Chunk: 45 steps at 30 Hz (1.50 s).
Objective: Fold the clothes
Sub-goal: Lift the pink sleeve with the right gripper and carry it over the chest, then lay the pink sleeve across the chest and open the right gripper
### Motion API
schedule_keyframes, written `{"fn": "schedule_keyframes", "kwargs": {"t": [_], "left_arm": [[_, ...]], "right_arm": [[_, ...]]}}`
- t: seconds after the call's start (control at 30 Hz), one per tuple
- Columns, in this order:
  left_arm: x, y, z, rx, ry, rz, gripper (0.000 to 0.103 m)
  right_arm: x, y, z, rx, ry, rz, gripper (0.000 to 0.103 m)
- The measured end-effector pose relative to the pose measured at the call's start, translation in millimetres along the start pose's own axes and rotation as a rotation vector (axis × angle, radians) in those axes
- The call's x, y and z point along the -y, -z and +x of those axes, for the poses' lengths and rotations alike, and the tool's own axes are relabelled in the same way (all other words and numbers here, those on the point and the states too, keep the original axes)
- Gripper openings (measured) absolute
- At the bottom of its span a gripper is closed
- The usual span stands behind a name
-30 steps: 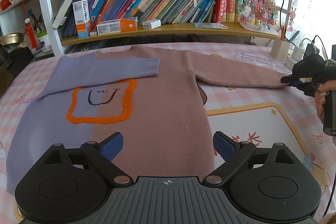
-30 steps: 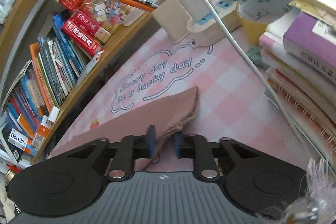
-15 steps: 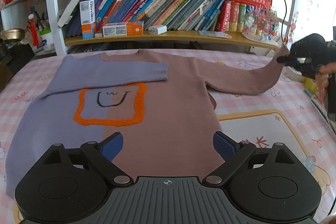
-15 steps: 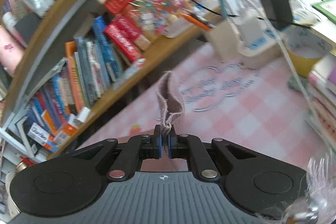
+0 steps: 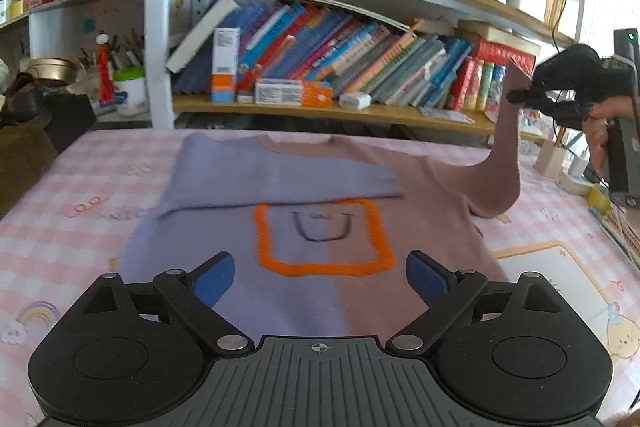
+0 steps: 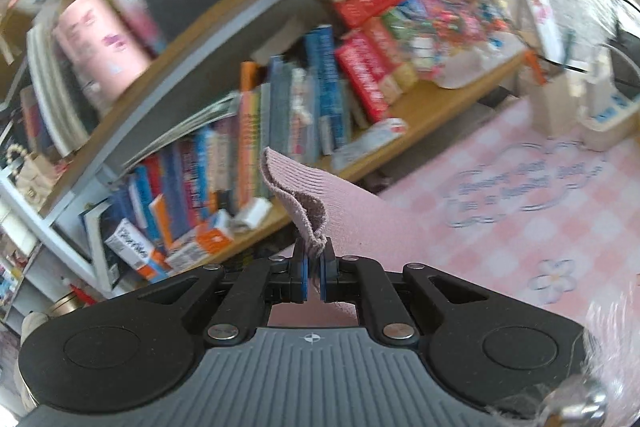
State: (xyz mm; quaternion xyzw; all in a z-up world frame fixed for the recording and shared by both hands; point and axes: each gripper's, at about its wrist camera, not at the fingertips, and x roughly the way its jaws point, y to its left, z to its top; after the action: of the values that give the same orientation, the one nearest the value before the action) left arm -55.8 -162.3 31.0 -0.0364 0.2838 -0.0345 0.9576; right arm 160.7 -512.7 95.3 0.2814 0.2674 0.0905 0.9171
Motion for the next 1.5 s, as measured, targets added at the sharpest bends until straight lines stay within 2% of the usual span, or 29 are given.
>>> {"fn": "schedule_keyframes", "kwargs": {"t": [0.3, 0.53, 0.93, 1.27, 1.5], "left_arm": [[-67, -2, -6, 0.033, 0.044, -0.004, 0.095], [-102, 0, -13, 0.050, 0.047, -0.026, 0.095], [-152, 6, -23, 0.047, -0.045, -0.095, 0.095], [-172, 12, -28, 0.022, -0.093, -0.116, 0.095], [-174, 12, -28, 0.018, -0.091, -0.114, 0.095]], "right_arm": [[-109, 26, 23, 0.024, -0.061, -0.089, 0.005], [-172, 52, 49, -0.010, -0.075, -0.168, 0.005], [-225, 109, 103, -0.135, -0.081, -0.238, 0.005], [-231, 149, 143, -0.243, -0.048, -0.249, 0.005], [-230, 161, 154, -0.281, -0.028, -0.254, 0.006]]}}
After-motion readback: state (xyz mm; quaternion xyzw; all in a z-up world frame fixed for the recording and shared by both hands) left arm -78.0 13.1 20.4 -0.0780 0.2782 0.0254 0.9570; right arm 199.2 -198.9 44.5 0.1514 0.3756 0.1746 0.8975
